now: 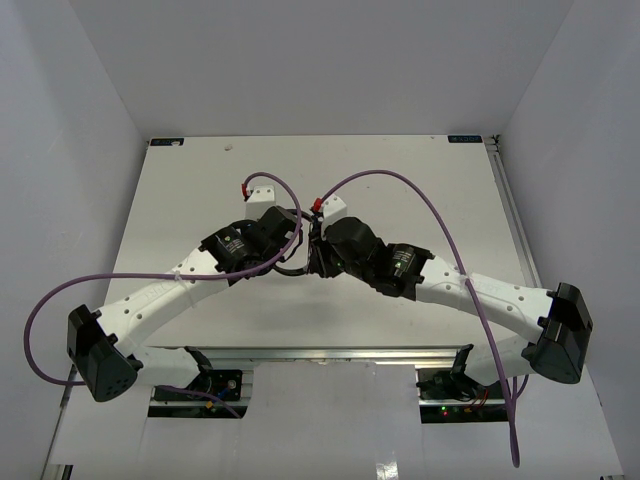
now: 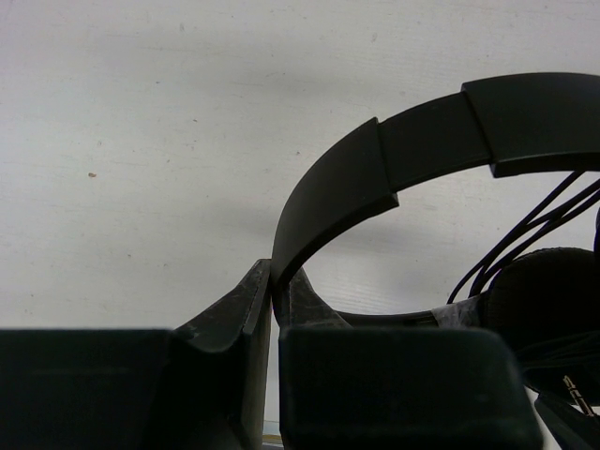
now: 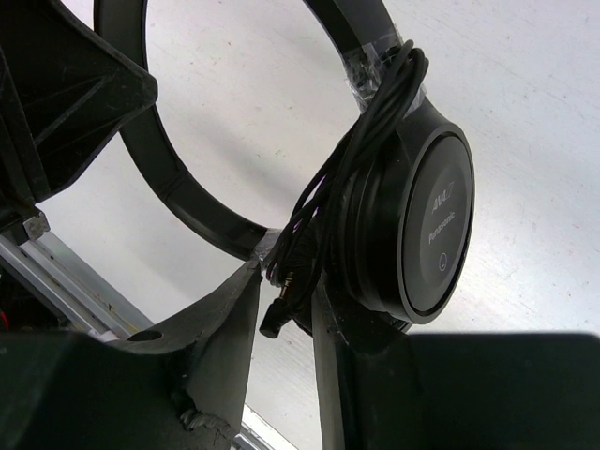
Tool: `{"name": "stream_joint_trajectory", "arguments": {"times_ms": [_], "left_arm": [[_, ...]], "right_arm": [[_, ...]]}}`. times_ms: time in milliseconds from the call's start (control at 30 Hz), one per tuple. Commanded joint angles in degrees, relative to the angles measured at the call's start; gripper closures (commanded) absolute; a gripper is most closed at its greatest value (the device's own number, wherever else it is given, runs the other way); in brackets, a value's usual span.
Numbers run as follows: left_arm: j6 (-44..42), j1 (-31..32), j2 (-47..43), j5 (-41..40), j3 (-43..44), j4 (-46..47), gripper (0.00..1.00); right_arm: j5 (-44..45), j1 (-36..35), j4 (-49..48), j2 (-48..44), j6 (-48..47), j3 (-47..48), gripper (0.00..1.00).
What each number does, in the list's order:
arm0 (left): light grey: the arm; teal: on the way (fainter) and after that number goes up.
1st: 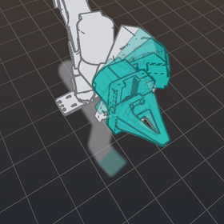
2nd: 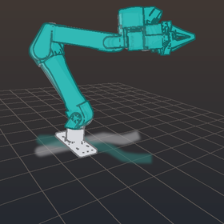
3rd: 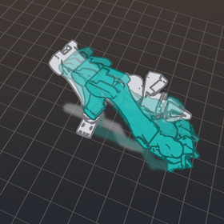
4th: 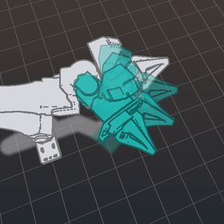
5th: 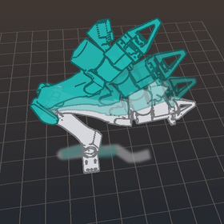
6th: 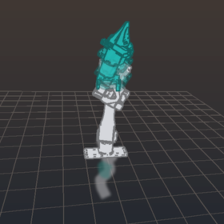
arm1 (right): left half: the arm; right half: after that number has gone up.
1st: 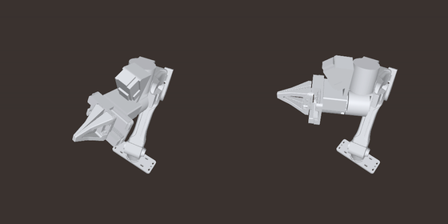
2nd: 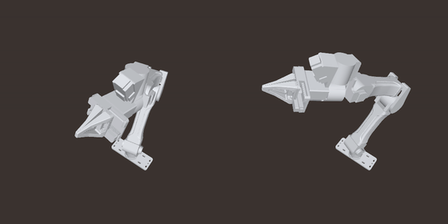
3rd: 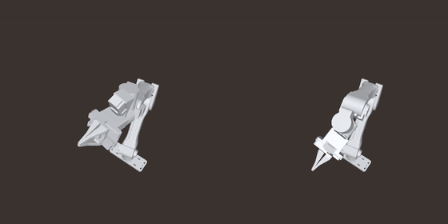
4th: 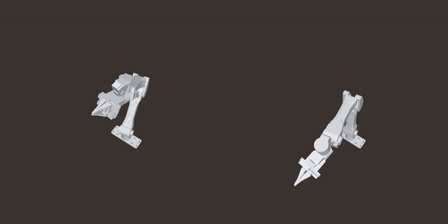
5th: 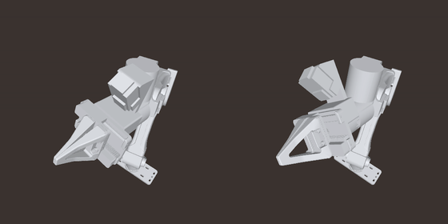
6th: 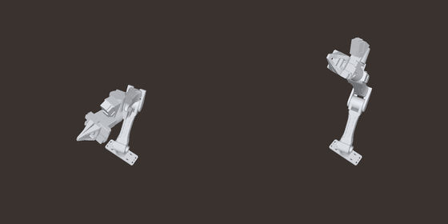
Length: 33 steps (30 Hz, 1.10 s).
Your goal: Wrap the headphones
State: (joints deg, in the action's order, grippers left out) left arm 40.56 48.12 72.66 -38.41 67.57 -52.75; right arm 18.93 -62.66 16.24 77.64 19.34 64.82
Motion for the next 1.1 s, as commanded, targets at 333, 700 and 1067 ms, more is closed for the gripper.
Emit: {"name": "stream_joint_trajectory", "arguments": {"times_ms": [333,700,1067], "left_arm": [[0.9,0.0,-1.4,-1.1,1.5,0.4,1.0],[0.8,0.0,-1.4,-1.1,1.7,0.4,1.0],[0.7,0.0,-1.7,-1.4,1.7,0.5,1.0]], "right_arm": [[3.3,-0.2,-0.4,-4.0,0.0,-1.5,0.56],[4.6,-0.6,0.0,-5.4,0.1,-2.4,0.54],[7.8,-1.8,1.2,-4.7,1.5,-2.2,0.65]]}}
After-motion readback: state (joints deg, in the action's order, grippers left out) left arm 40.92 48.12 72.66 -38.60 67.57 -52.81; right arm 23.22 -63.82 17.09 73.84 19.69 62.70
